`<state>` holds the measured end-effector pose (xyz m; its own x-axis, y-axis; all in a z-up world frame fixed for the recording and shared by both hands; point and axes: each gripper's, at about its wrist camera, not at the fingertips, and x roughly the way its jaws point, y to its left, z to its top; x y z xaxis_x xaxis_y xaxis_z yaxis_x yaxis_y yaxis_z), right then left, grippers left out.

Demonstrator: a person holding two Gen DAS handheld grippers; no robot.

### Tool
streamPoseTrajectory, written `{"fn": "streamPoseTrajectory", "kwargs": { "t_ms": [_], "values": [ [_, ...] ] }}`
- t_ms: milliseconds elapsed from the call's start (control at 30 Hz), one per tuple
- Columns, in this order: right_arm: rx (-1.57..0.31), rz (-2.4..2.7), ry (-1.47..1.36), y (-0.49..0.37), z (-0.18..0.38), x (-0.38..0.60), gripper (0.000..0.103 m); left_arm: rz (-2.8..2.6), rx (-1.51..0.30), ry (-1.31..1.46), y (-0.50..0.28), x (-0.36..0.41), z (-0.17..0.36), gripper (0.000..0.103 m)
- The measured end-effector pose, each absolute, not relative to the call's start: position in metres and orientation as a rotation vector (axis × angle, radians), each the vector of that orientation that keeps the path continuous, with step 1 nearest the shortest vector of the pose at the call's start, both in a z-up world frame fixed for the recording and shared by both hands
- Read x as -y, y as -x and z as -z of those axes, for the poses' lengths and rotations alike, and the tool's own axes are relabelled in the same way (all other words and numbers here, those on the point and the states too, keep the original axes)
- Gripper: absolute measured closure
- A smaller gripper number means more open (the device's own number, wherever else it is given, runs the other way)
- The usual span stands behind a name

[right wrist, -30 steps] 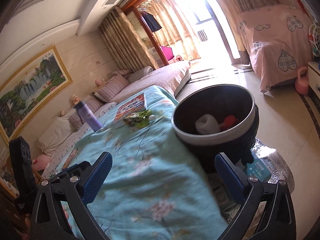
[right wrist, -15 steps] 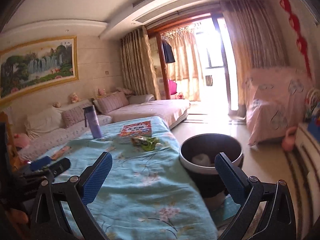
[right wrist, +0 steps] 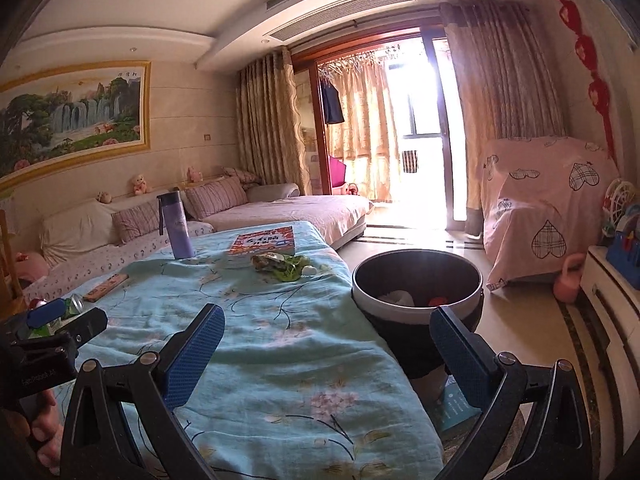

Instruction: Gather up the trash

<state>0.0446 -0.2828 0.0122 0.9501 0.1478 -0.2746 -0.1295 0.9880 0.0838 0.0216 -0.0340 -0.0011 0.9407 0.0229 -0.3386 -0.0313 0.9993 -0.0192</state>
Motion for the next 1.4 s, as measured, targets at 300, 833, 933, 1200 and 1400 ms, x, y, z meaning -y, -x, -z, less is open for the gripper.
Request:
{"fn": "streamPoseTrajectory", "kwargs": {
  "t_ms": [300,833,933,1200,1400],
  "values": [
    [-0.300,-0.145,-0.035,-0.043,-0.007,0.276,0.000,-0.030,-0.329,-0.025,-0.016,0.042,0.000,0.000],
    [-0.317,-0.166,-0.068,-0.042,-0.004,0.280,0.000,-0.041,-0.336,-0.031,-0.014,0.044,0.001,0.000],
    [-0.312,-0.171,-0.064,-0.041,-0.005,0.279,0.000,-0.054,-0.328,-0.033,-0.014,0.045,0.001,0.000],
    [-0.313,-0.182,-0.077,-0.043,-0.005,0.280,0.000,-0.062,-0.338,-0.019,-0.016,0.041,0.006,0.000],
    [-0.324,-0.190,-0.082,-0.045,-0.001,0.280,0.000,-0.055,-0.344,-0.018,-0.018,0.041,0.008,0.000]
  ]
}}
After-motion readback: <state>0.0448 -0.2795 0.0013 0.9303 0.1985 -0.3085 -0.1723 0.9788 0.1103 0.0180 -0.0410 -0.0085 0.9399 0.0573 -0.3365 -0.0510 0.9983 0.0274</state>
